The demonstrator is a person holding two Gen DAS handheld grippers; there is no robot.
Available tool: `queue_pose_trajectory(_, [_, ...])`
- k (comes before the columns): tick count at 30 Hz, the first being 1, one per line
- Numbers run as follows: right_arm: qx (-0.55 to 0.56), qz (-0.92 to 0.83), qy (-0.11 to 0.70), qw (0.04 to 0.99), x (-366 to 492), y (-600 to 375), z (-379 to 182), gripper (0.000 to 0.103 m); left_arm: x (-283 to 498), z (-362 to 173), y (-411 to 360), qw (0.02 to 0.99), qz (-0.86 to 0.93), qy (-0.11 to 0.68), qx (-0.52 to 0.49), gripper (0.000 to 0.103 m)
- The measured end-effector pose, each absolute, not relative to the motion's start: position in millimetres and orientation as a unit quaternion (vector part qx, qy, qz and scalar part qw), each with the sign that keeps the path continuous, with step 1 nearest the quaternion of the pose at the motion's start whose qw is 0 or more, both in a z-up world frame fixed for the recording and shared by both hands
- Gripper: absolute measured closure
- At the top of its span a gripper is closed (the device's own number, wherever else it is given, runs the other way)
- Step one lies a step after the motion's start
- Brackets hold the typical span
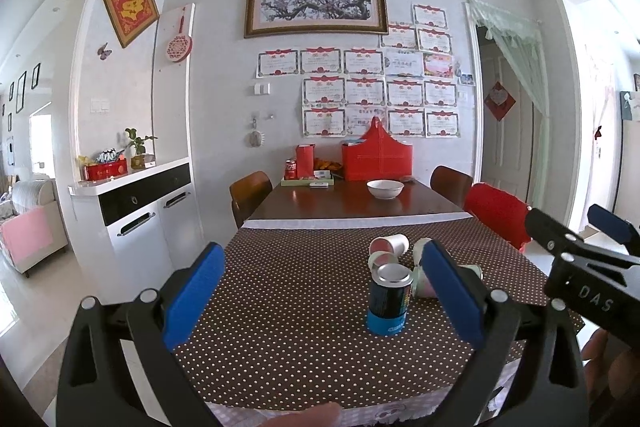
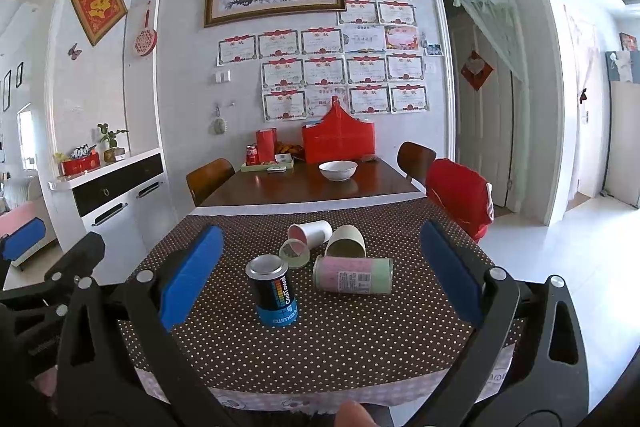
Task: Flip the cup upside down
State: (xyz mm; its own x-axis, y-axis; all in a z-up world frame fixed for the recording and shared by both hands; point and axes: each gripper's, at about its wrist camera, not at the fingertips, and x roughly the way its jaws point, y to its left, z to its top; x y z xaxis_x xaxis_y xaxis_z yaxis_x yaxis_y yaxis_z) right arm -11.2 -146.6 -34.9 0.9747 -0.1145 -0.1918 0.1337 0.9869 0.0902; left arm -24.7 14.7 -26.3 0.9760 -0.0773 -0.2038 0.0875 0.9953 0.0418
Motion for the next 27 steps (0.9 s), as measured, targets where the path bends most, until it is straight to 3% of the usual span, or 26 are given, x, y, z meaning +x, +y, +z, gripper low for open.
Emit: queue_pose_trajectory(27, [0.047, -0.060, 0.103, 0.992, -6.4, -142.6, -40.7, 0.006, -29.9, -18.7, 12.1, 0.995, -0.037, 0.091, 0.025, 0.006])
